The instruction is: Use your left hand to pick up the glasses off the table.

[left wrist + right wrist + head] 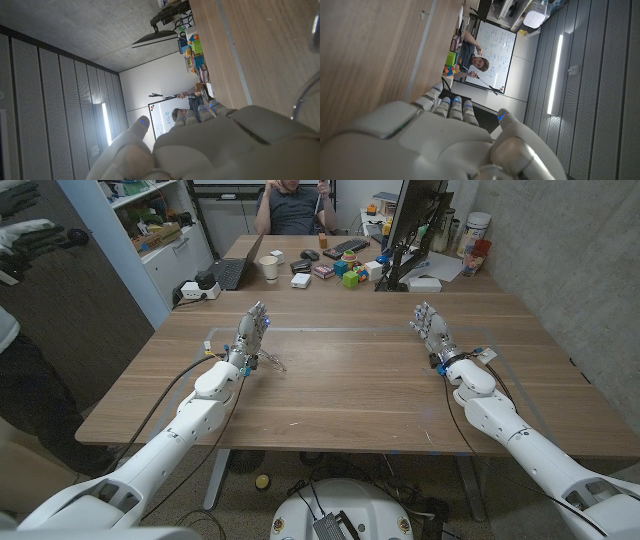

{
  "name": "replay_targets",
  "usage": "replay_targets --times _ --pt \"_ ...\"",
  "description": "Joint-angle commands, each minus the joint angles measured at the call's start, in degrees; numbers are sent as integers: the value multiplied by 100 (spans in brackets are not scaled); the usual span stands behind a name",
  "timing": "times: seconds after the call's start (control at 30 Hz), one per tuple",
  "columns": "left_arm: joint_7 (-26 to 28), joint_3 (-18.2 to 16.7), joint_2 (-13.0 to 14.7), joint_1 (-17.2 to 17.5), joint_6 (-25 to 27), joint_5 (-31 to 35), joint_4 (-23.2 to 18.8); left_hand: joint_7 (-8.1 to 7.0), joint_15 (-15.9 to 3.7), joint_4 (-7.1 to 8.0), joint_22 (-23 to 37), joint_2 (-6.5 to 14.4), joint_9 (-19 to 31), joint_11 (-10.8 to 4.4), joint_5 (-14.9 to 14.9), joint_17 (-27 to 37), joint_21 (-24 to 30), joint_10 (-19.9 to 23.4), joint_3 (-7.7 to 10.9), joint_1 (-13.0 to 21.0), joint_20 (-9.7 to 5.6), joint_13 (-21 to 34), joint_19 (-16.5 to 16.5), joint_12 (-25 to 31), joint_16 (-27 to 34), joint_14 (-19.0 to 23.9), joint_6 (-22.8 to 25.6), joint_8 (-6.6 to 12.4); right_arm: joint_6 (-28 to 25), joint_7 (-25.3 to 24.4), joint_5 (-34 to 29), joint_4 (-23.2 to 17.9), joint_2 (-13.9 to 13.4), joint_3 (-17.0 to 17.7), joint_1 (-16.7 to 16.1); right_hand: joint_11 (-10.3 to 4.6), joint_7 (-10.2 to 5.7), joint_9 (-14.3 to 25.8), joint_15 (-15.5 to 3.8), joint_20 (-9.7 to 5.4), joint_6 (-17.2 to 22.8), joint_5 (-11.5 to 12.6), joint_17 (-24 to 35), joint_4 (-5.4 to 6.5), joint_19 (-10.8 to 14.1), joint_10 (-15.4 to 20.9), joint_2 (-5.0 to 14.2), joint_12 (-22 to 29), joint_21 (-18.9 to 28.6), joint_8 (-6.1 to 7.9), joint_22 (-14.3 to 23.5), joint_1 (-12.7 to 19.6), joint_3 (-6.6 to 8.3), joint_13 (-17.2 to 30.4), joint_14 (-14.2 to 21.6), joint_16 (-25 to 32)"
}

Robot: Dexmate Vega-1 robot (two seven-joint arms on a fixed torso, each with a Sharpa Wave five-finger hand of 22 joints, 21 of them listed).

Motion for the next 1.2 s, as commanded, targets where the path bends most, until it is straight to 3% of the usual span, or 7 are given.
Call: replay_targets --times 0.03,0.47,0.73,1.2 --pt "113 20 53 0 -58 172 -85 8 3 8 9 771 29 -1 24 7 32 -788 42 -4 7 7 -350 39 33 -1010 -344 22 64 48 35 73 28 18 15 41 33 12 10 -29 -12 35 15 -4 22 -14 432 40 27 43 18 -1 45 17 -48 38" --pt "824 -39 306 164 -243 892 -532 -42 15 -46 2 732 33 -16 41 -15 102 -561 90 62 144 8 -119 108 89 -777 -100 95 109 89 76 105 33 39 -24 38 32 12 9 -31 -11 36 13 -8 23 -19 430 37 27 42 18 -9 53 17 -45 37" --pt "1335 -102 485 267 -148 1389 -845 -105 3 -94 -9 687 38 -31 53 -38 152 -363 139 127 437 8 65 151 112 -559 110 128 134 117 103 101 27 56 -54 41 37 12 9 -32 -10 36 13 -9 25 -8 427 40 27 41 18 -14 57 17 -45 36" --pt "1940 -210 1001 216 233 2452 -1357 -145 20 -142 -21 631 41 -27 58 -54 170 -212 176 186 415 8 179 170 120 -363 278 142 148 100 135 70 17 84 -126 47 36 12 9 -30 -9 36 12 -11 26 -3 420 41 26 41 18 -26 63 17 -38 36"
